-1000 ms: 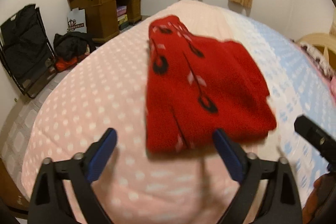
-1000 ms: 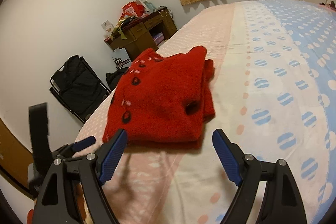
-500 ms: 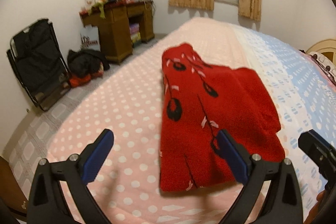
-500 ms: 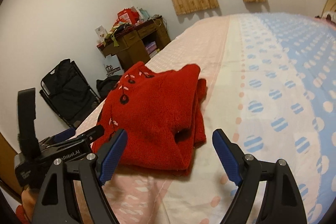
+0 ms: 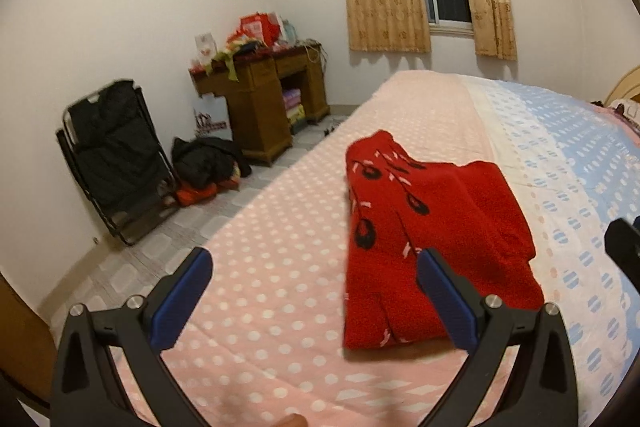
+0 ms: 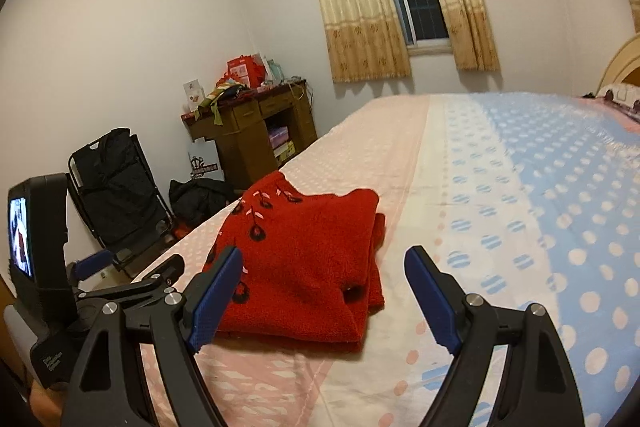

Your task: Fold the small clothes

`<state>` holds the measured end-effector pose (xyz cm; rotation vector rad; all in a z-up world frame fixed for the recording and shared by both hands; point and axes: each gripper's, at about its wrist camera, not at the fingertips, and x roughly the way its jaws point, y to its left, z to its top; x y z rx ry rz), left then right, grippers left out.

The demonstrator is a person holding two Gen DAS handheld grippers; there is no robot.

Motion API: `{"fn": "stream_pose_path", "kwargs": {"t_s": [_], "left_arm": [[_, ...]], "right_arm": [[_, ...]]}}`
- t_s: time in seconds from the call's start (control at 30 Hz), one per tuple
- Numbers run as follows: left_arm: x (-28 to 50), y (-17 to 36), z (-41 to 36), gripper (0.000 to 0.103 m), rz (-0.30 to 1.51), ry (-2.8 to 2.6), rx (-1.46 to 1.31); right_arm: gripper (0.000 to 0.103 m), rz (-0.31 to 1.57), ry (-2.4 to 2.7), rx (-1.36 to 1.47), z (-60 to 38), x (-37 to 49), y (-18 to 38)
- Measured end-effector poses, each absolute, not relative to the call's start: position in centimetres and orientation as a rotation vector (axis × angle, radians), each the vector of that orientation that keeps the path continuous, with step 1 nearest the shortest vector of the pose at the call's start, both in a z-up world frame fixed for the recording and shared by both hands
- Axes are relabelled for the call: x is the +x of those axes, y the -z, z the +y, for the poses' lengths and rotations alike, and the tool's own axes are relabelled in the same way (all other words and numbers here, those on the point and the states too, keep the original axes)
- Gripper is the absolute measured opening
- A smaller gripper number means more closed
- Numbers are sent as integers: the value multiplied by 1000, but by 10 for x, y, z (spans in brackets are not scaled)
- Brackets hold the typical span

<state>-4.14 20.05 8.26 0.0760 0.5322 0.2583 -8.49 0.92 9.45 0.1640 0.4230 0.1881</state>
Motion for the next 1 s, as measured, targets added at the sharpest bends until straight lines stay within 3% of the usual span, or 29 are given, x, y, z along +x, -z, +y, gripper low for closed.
{"fn": "stream_pose_path", "kwargs": {"t_s": [1.0], "left_arm": [[-83,-100,187,103,497,-223,82]], "right_arm": [[84,369,-133,156,15,-136,-112]]}}
